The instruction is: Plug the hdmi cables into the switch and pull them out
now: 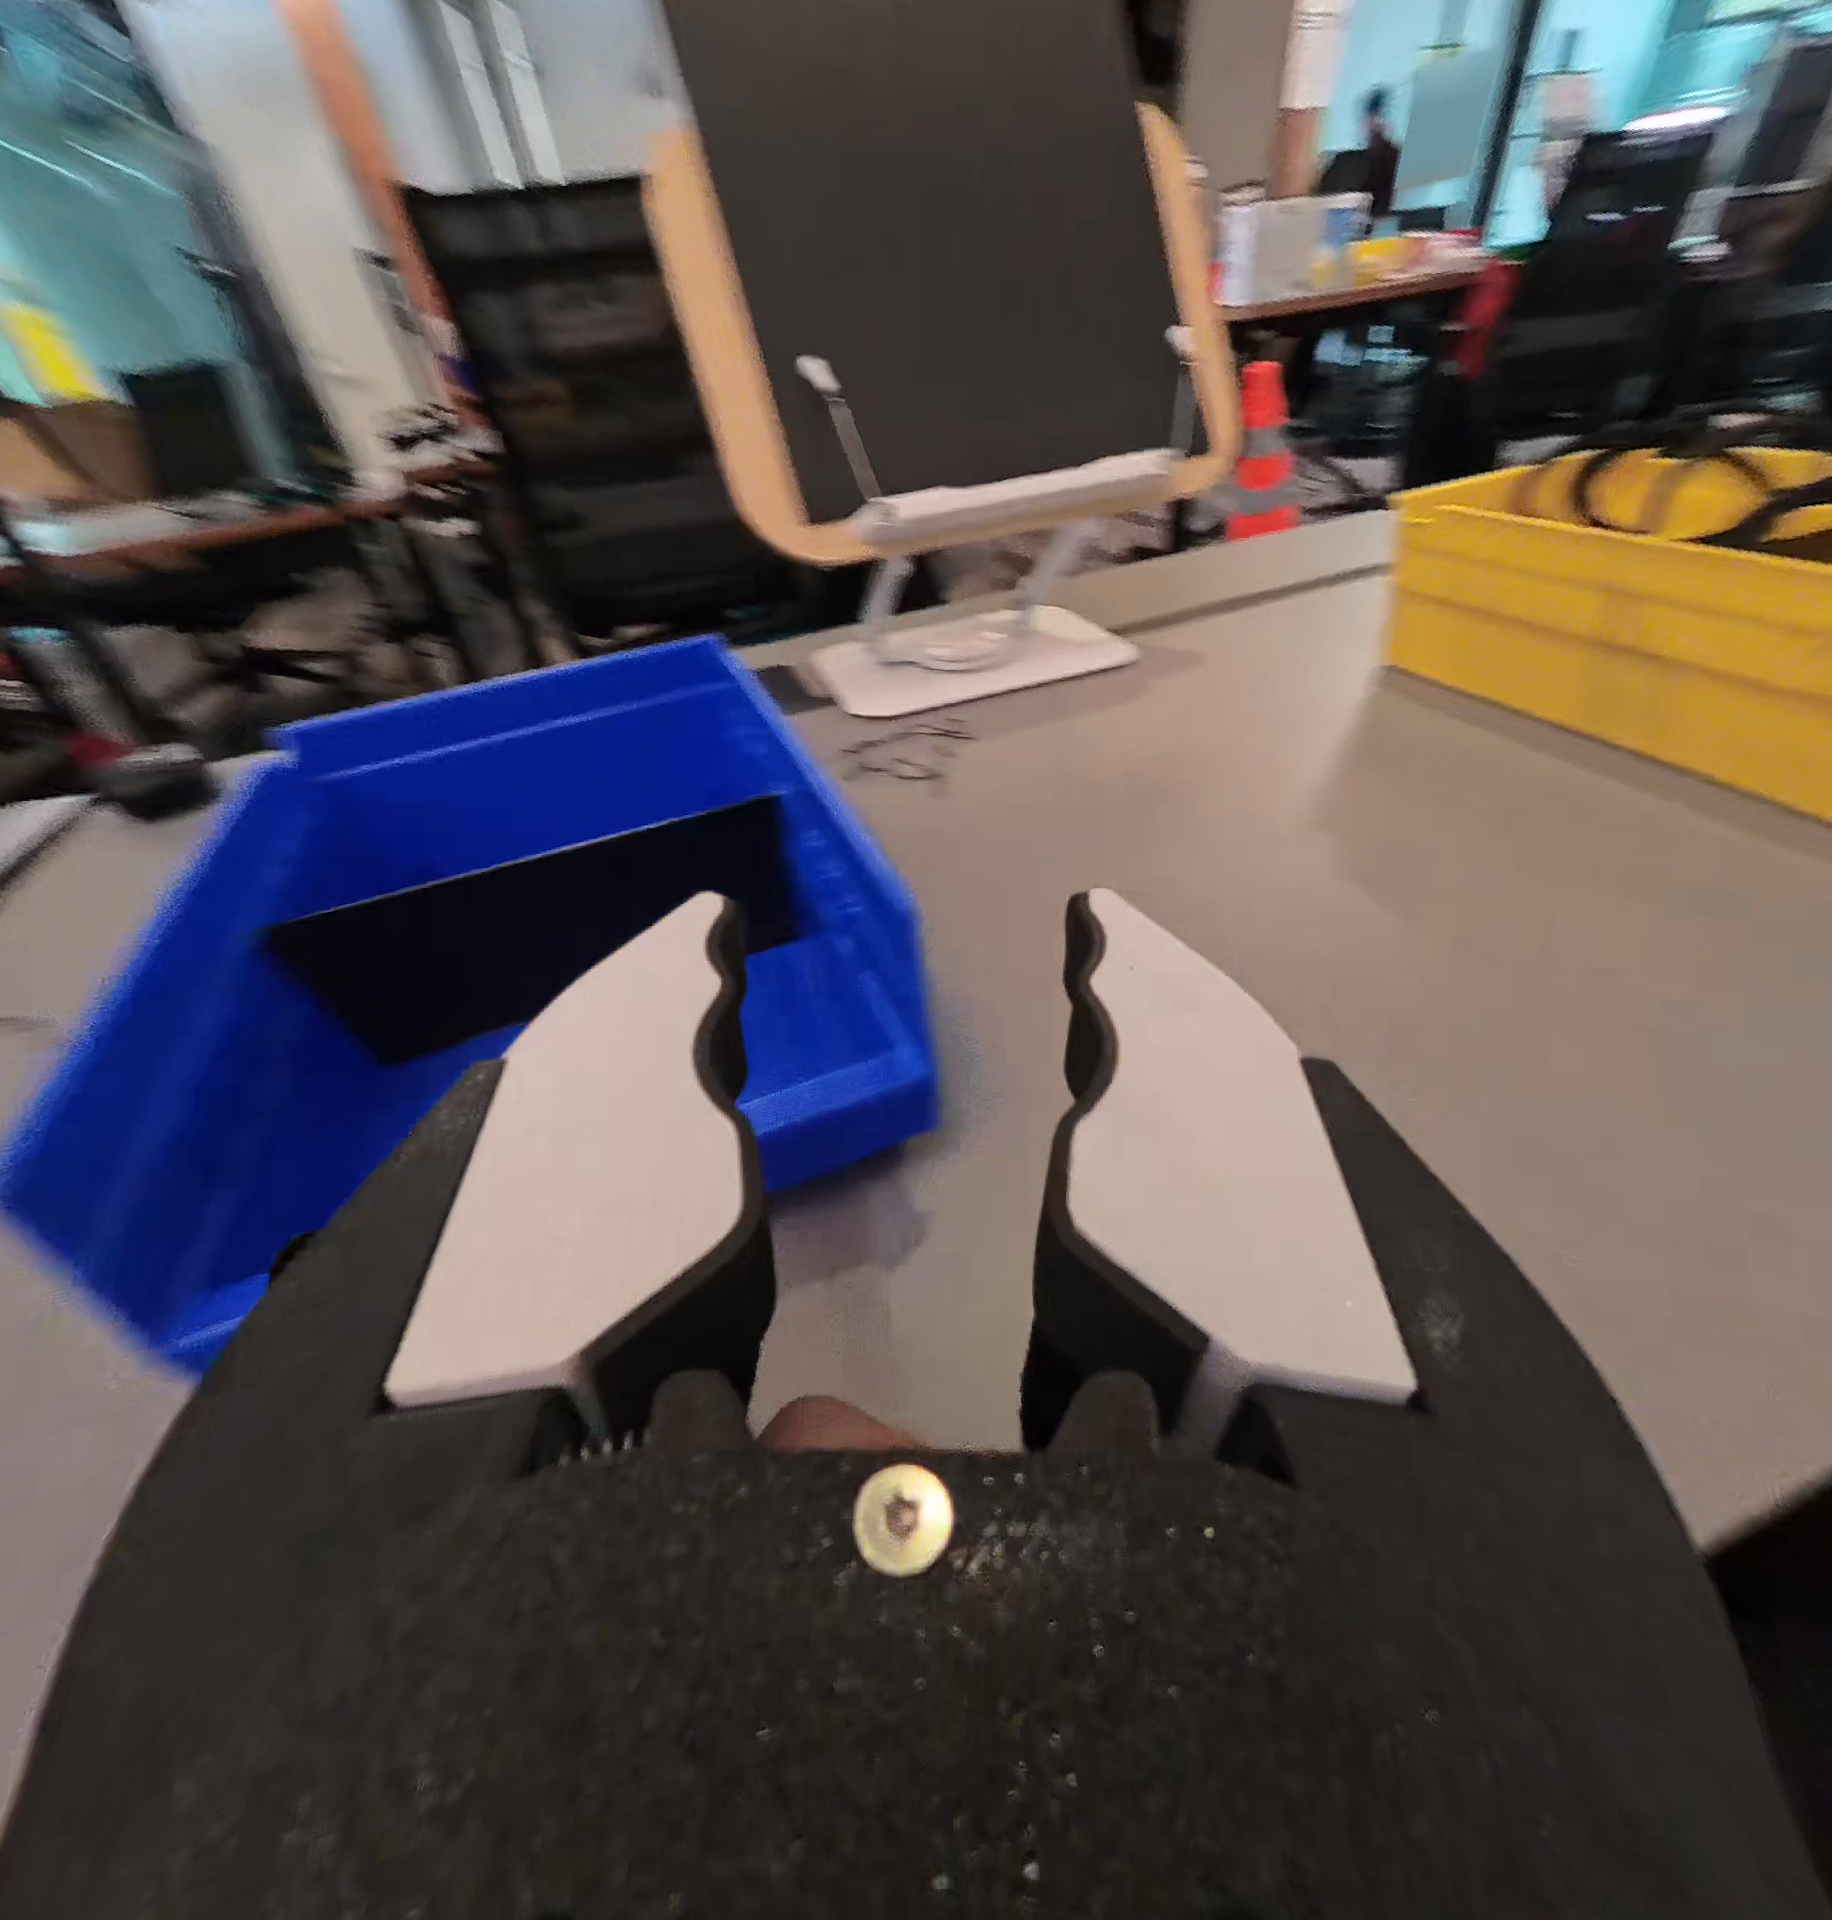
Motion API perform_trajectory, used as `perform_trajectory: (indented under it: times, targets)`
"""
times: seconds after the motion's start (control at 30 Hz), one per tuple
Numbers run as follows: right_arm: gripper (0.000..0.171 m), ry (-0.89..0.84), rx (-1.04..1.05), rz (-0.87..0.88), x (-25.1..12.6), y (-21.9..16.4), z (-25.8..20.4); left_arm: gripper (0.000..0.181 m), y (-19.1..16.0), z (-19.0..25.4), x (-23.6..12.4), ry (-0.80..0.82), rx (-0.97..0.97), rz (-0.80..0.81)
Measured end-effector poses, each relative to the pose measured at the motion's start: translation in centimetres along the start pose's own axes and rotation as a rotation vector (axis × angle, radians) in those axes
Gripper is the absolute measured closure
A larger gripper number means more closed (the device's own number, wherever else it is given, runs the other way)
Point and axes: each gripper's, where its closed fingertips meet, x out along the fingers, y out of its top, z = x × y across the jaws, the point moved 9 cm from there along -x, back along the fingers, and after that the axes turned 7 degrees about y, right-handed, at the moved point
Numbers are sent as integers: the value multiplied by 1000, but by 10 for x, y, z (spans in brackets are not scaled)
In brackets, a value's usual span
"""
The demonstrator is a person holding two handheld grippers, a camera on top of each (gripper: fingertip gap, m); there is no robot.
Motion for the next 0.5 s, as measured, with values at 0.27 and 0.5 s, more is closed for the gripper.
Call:
perform_trajectory:
  times: [0.27, 0.5]
  targets:
    - [128, -104, -43, 27, -33, -92, -25, 133, -31, -27, -5, 80, -98, -127]
    - [128, -110, 19, 98, -31, -92, -1, 136, -39, -42, -4, 34, -195, -179]
